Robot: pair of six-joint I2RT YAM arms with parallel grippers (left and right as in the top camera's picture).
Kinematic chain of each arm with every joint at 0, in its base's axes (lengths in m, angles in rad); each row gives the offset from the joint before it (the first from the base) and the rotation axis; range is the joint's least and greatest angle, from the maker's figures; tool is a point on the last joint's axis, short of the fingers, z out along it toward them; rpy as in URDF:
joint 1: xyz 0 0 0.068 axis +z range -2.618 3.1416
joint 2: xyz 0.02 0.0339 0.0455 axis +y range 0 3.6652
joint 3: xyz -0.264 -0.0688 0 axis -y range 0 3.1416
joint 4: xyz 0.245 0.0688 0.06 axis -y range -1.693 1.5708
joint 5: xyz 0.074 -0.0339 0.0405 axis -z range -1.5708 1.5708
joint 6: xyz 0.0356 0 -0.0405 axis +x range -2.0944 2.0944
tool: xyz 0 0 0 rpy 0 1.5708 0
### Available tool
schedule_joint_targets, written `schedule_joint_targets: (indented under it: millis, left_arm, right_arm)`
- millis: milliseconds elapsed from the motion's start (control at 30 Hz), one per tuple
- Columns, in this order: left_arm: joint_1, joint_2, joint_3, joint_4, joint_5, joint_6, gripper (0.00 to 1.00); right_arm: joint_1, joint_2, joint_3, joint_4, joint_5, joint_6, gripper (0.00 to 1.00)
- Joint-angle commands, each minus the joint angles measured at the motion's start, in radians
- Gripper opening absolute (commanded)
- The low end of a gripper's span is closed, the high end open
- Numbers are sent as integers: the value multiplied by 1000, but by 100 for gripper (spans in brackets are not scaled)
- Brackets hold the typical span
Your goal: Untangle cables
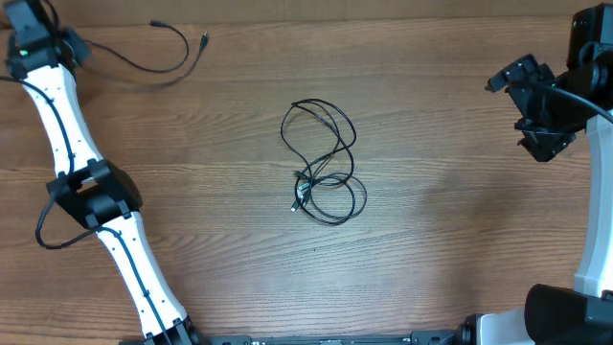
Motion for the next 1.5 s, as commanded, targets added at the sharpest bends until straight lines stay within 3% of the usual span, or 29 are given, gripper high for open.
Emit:
schedule_joint_targets:
  millis: [0, 167, 267, 300, 333, 400, 467, 567, 633, 700, 767, 800, 833, 900, 933, 1033, 1100, 1133, 1167, 1267, 1467]
  left_arm:
    - [20, -25, 106, 23, 1, -26, 4]
    - [38, -24, 105, 8, -13, -27, 4]
    - [53, -24, 72, -44, -123, -88, 4]
    - [63, -24, 45, -61, -139, -101, 34]
    - [66, -24, 31, -64, -136, -101, 46]
    - [74, -24, 1, -74, -124, -93, 41]
    - [78, -24, -4, -109, -121, -93, 59]
    - [78, -24, -4, -108, -31, -76, 71]
    - [76, -24, -4, -114, 131, -30, 74]
    - [70, -24, -5, -137, 255, -30, 71]
    - [58, -24, -10, -163, 278, -45, 56]
    - [46, -24, -10, -186, 277, -58, 56]
    - [34, -24, -11, -207, 278, -65, 59]
    - [4, -24, -11, -275, 301, -66, 78]
    - [-11, -24, -11, -313, 313, -66, 79]
    - [-60, -24, -19, -392, 317, -59, 59]
    - [-105, -24, -27, -432, 308, -48, 54]
    - [-127, -24, -35, -440, 285, -48, 47]
    - [-151, -24, -38, -447, 240, -48, 27]
    - [-192, -24, -41, -459, 152, -48, 6]
    - [-272, -24, -83, -511, -53, -71, 4]
  right_arm:
    - [2, -4, 7, 2, 10, -8, 100]
    - [2, -4, 7, 2, 10, -8, 100]
    - [2, -4, 7, 2, 10, -8, 100]
    - [2, -4, 7, 2, 10, -8, 100]
    - [2, -4, 7, 2, 10, -8, 100]
    - [2, -4, 7, 2, 10, -8, 100]
    - [2, -4, 7, 2, 10, -8, 100]
    - [2, -4, 7, 2, 10, -8, 100]
    - [2, -4, 7, 2, 10, -8, 100]
    - [2, -4, 7, 2, 10, -8, 100]
    - [2, -4, 7, 2, 10, -8, 100]
    - [2, -4, 7, 2, 10, -8, 100]
    - [2, -4, 7, 2, 10, -8, 100]
    - [2, -4, 7, 2, 10, -8, 100]
    - [2, -4, 7, 2, 10, -8, 100]
    - [2, -4, 7, 2, 10, -8, 100]
    - [2, -4, 7, 2, 10, -8, 100]
    - [2, -4, 7, 2, 10, -8, 100]
    - [2, -4, 7, 2, 10, -8, 100]
    - [2, -4, 7, 2, 9, -7, 100]
    - [2, -4, 7, 2, 10, -8, 100]
